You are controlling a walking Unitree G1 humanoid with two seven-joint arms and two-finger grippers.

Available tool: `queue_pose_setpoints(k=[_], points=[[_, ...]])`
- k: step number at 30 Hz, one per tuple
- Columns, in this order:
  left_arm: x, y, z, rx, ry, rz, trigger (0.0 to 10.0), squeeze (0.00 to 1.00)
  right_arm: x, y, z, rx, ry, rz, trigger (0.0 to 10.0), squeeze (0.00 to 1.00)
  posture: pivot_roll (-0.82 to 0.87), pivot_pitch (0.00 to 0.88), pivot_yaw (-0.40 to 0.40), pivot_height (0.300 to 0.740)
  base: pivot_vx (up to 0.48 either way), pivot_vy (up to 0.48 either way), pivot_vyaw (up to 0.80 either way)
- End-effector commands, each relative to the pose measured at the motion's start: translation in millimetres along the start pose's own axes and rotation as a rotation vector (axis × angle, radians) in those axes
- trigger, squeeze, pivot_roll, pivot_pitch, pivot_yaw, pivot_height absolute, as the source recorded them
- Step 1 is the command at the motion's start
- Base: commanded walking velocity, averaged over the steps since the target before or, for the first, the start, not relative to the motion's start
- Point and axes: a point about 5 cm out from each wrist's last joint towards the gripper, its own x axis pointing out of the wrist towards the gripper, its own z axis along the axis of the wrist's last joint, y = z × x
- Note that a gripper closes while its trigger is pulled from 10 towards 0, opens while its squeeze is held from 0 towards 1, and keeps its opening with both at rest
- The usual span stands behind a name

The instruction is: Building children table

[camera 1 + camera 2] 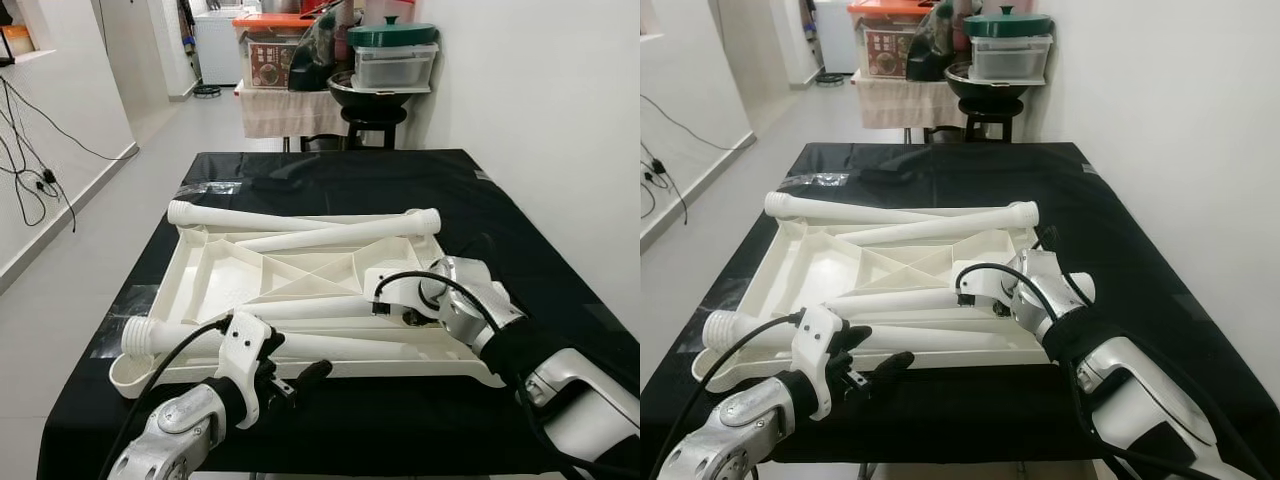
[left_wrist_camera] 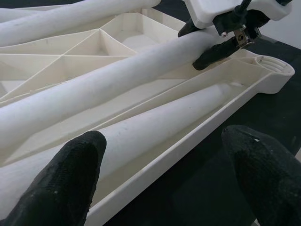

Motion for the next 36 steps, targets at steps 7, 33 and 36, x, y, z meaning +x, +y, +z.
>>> queue_pose_setpoints(k=[7, 33, 36], points=[[3.8, 12.4, 27, 0.011, -0.095, 0.050, 10.0, 0.00, -30.9, -33.4, 3, 0.232, -0.257, -0.092, 0.0, 0.00, -0.12, 0.000, -0.021, 0.740, 0.000, 0.000, 0.00], [16.3, 48.7, 126, -0.238, -0.589, 0.063, 10.0, 0.07, -70.8, -15.6, 39, 0.304, -0.764, -0.024, 10.0, 0.00, -0.13, 0.000, -0.003, 0.740, 0.000, 0.000, 0.00], [18.3, 48.8, 129, -0.247, -0.608, 0.041, 10.0, 0.00, -75.8, -13.6, 43, 0.300, -0.803, -0.010, 10.0, 0.00, -0.14, 0.000, -0.002, 0.740, 0.000, 0.000, 0.00]])
